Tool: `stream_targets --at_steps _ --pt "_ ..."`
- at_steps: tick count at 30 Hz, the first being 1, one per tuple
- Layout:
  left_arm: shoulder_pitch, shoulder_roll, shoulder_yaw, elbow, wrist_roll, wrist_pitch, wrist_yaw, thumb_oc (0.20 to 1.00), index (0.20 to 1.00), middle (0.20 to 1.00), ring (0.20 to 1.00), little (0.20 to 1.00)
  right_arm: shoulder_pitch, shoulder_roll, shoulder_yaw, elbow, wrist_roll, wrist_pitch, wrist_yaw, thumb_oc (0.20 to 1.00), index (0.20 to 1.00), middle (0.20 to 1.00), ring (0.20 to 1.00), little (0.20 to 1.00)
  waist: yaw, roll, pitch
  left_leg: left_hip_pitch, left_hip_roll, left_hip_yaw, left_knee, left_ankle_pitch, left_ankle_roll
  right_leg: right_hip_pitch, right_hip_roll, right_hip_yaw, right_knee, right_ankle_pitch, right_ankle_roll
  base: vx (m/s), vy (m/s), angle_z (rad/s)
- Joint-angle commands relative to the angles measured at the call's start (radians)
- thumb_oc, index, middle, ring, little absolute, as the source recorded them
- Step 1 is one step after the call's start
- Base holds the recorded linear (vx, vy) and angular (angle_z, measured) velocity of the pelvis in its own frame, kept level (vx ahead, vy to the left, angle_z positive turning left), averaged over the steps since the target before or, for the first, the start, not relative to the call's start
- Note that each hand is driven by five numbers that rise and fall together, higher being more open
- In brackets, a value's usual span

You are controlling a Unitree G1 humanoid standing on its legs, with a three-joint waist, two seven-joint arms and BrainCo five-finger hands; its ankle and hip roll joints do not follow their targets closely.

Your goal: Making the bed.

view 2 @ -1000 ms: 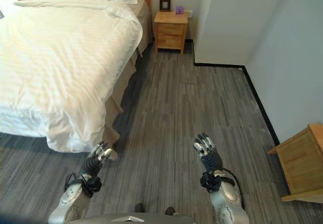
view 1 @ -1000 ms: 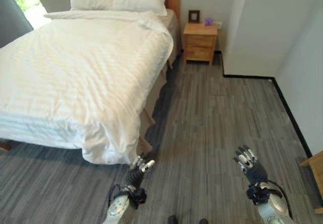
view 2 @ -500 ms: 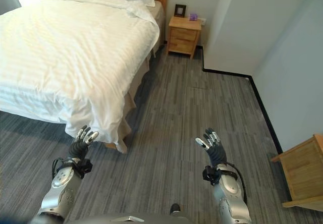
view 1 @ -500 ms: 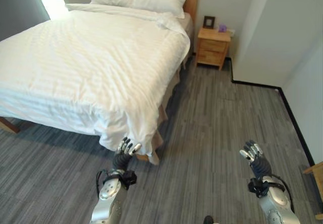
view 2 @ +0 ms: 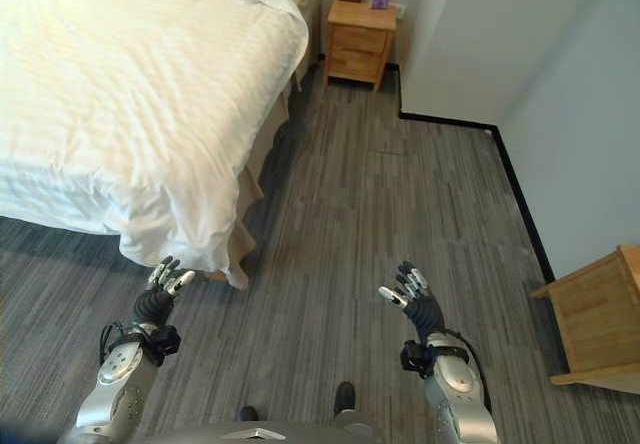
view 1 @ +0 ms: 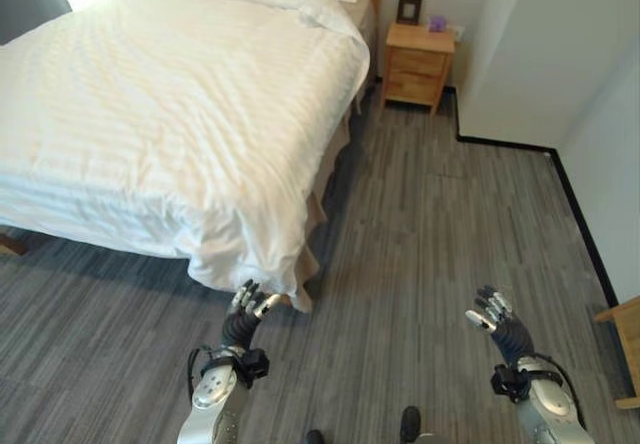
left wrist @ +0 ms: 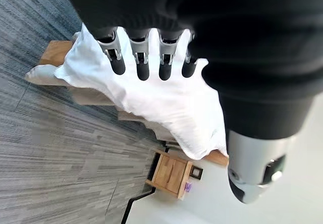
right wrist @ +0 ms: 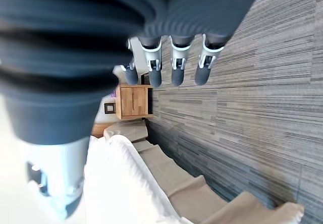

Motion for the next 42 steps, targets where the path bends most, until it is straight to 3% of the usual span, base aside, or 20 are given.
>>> stream_targets --at_steps 1,3,5,8,13,16,18,20,21,23,25,26,29,31,34,36,37,38,40,42 --pt "-0.062 0.024 0.032 -0.006 0.025 -0.074 0.012 1.000 1.000 1.000 1.000 1.000 -0.065 -0.017 -0.053 -0.044 0.019 -0.059 -0.028 1.000 1.000 1.000 1.000 1.000 0.024 0.016 -0.002 0.008 -0.022 -0.015 0.011 -0.023 0.005 0.016 -0.044 -0.068 0.086 0.008 0.076 0.06 0.173 0.02" --pt "-0.093 0.030 0.041 0.010 -0.001 -0.077 0.030 1.000 1.000 1.000 1.000 1.000 -0.095 -0.019 -0.059 -0.053 0.008 -0.078 -0.053 1.000 1.000 1.000 1.000 1.000 0.026 0.037 0.023 0.038 -0.039 -0.028 0.018 -0.049 0.044 -0.056 -0.095 -0.049 0.298 -0.003 0.081 0.06 0.221 0.02" --pt "-0.096 0.029 0.037 0.031 -0.011 -0.074 0.038 1.000 1.000 1.000 1.000 1.000 -0.106 -0.025 -0.042 -0.050 -0.016 -0.075 -0.060 1.000 1.000 1.000 1.000 1.000 0.017 0.046 0.047 0.064 -0.048 -0.019 0.018 -0.068 0.065 -0.141 -0.112 -0.019 0.453 0.073 0.097 0.07 0.154 -0.12" --pt "-0.101 0.030 0.041 0.040 -0.015 -0.074 0.045 1.000 1.000 1.000 1.000 1.000 -0.110 -0.021 -0.027 -0.051 -0.009 -0.066 -0.055 1.000 1.000 1.000 1.000 1.000 -0.004 0.053 0.056 0.098 -0.036 -0.010 0.011 -0.086 0.059 -0.239 -0.110 -0.015 0.449 0.100 0.099 0.24 0.044 -0.23" --pt "-0.133 0.037 0.011 0.034 -0.018 -0.075 0.033 1.000 1.000 1.000 1.000 1.000 -0.052 -0.016 -0.054 -0.046 0.022 -0.063 -0.059 1.000 1.000 1.000 1.000 1.000 -0.109 0.048 0.054 0.230 0.002 -0.073 0.011 -0.171 -0.009 -0.347 -0.034 0.044 0.136 0.150 0.119 0.55 -0.147 0.03" --pt "-0.164 0.028 -0.023 0.039 0.000 -0.072 0.032 1.000 1.000 1.000 1.000 1.000 -0.036 -0.018 -0.067 -0.057 0.019 -0.064 -0.061 1.000 1.000 1.000 1.000 1.000 -0.125 0.052 0.039 0.269 0.015 -0.098 0.011 -0.177 -0.020 -0.334 -0.029 0.031 0.146 0.144 0.115 0.37 -0.122 0.44" --pt "-0.174 0.015 -0.041 0.034 0.013 -0.077 0.027 1.000 1.000 1.000 1.000 1.000 -0.055 -0.041 -0.068 -0.051 0.005 -0.072 -0.059 1.000 1.000 1.000 1.000 1.000 -0.125 0.076 0.024 0.285 0.048 -0.108 0.050 -0.114 -0.039 -0.318 -0.017 -0.005 0.191 0.104 0.083 0.41 -0.141 0.38" --pt "-0.173 0.004 -0.059 0.029 -0.017 -0.080 0.023 1.000 1.000 1.000 1.000 1.000 -0.082 -0.055 -0.063 -0.063 0.028 -0.078 -0.067 1.000 1.000 1.000 1.000 1.000 -0.136 0.095 0.018 0.225 0.100 -0.113 0.255 0.043 -0.076 -0.296 0.010 -0.012 0.273 0.032 0.029 0.72 -0.520 0.46" --pt "-0.162 -0.001 -0.060 0.022 -0.061 -0.064 0.017 1.000 1.000 1.000 1.000 1.000 -0.111 -0.082 -0.056 -0.093 0.088 -0.086 -0.062 1.000 1.000 1.000 1.000 1.000 -0.095 0.044 0.041 0.013 0.148 -0.082 0.754 0.219 -0.082 -0.149 0.061 -0.005 0.229 -0.049 -0.068 0.97 -0.894 0.47" --pt "-0.147 0.001 -0.069 0.006 -0.070 -0.053 0.011 1.000 1.000 1.000 1.000 1.000 -0.115 -0.112 -0.068 -0.093 0.069 -0.085 -0.082 1.000 1.000 1.000 1.000 1.000 -0.039 0.000 0.070 -0.171 0.124 -0.069 0.980 0.180 -0.068 -0.045 0.068 0.013 0.185 -0.092 -0.105 0.79 -0.664 0.33" --pt "-0.150 0.005 -0.076 -0.002 -0.076 -0.049 0.010 1.000 1.000 1.000 1.000 1.000 -0.123 -0.119 -0.075 -0.089 0.062 -0.080 -0.100 1.000 1.000 1.000 1.000 1.000 -0.020 -0.005 0.082 -0.236 0.119 -0.064 0.979 0.152 -0.057 -0.005 0.069 0.025 0.167 -0.097 -0.099 0.49 -0.199 -0.33" --pt "-0.144 0.002 -0.078 0.008 -0.077 -0.046 0.004 1.000 1.000 1.000 1.000 1.000 -0.154 -0.133 -0.074 -0.075 0.037 -0.077 -0.112 1.000 1.000 1.000 1.000 1.000 0.027 -0.006 0.084 -0.357 0.114 -0.026 0.902 0.107 -0.054 0.083 0.074 0.030 0.135 -0.131 -0.092 0.67 -0.096 -0.44" --pt "-0.103 0.009 -0.077 0.018 -0.052 -0.054 -0.022 1.000 1.000 1.000 1.000 1.000 -0.183 -0.135 -0.066 -0.081 0.013 -0.094 -0.105 1.000 1.000 1.000 1.000 1.000 0.096 0.019 0.045 -0.392 0.077 0.032 0.407 0.161 -0.046 0.190 0.077 0.040 0.105 -0.170 -0.046 0.89 0.010 -0.52" --pt "-0.070 -0.003 -0.068 0.020 -0.050 -0.054 -0.014 1.000 1.000 1.000 1.000 1.000 -0.203 -0.134 -0.037 -0.072 -0.017 -0.092 -0.093 1.000 1.000 1.000 1.000 1.000 0.144 0.032 0.013 -0.392 0.048 -0.011 0.197 0.200 -0.044 0.255 0.085 0.053 0.106 -0.182 -0.021 0.81 0.049 -0.77" --pt "-0.044 -0.001 -0.050 0.011 -0.039 -0.039 -0.019 1.000 1.000 1.000 1.000 1.000 -0.225 -0.112 -0.009 -0.080 -0.030 -0.064 -0.068 1.000 1.000 1.000 1.000 1.000 0.173 -0.002 -0.012 -0.339 0.005 0.048 0.205 0.193 -0.005 0.292 0.041 0.064 0.223 -0.098 0.031 0.69 0.019 -0.44" --pt "-0.036 -0.002 -0.042 0.005 -0.033 -0.035 -0.019 1.000 1.000 1.000 1.000 1.000 -0.225 -0.091 0.013 -0.090 -0.055 -0.064 -0.063 1.000 1.000 1.000 1.000 1.000 0.188 -0.012 -0.021 -0.293 -0.036 0.076 0.215 0.145 0.057 0.226 -0.035 0.033 0.518 0.144 0.103 0.56 0.204 -0.71" --pt "-0.040 -0.003 -0.042 0.008 -0.040 -0.032 -0.014 1.000 1.000 1.000 1.000 1.000 -0.222 -0.076 0.023 -0.090 -0.046 -0.064 -0.065 1.000 1.000 1.000 1.000 1.000 0.169 0.006 -0.021 -0.231 -0.037 0.071 0.183 0.110 0.081 0.149 -0.056 0.027 0.672 0.197 0.114 0.62 0.274 -0.39" --pt "-0.035 -0.007 -0.039 0.012 -0.033 -0.030 -0.009 1.000 1.000 1.000 1.000 1.000 -0.219 -0.050 0.039 -0.086 -0.023 -0.066 -0.062 1.000 1.000 1.000 1.000 1.000 0.157 0.015 -0.018 -0.175 -0.041 0.077 0.167 0.081 0.100 0.105 -0.089 0.002 0.736 0.218 0.108 0.64 0.241 -0.08" --pt "-0.049 0.011 -0.031 0.014 -0.020 -0.026 -0.006 1.000 1.000 1.000 1.000 1.000 -0.219 -0.039 0.062 -0.094 -0.016 -0.056 -0.039 1.000 1.000 1.000 1.000 1.000 0.120 0.038 0.005 -0.073 -0.037 0.046 0.125 0.051 0.113 -0.020 -0.146 -0.051 0.793 0.137 0.085 0.58 0.079 0.35" --pt "-0.052 0.019 -0.020 0.003 -0.029 -0.034 -0.016 1.000 1.000 1.000 1.000 1.000 -0.204 -0.048 0.050 -0.100 -0.015 -0.054 -0.021 1.000 1.000 1.000 1.000 1.000 0.094 0.039 0.011 0.003 -0.034 -0.012 0.095 0.050 0.086 -0.098 -0.155 -0.066 0.626 0.072 0.058 0.66 -0.171 0.73"
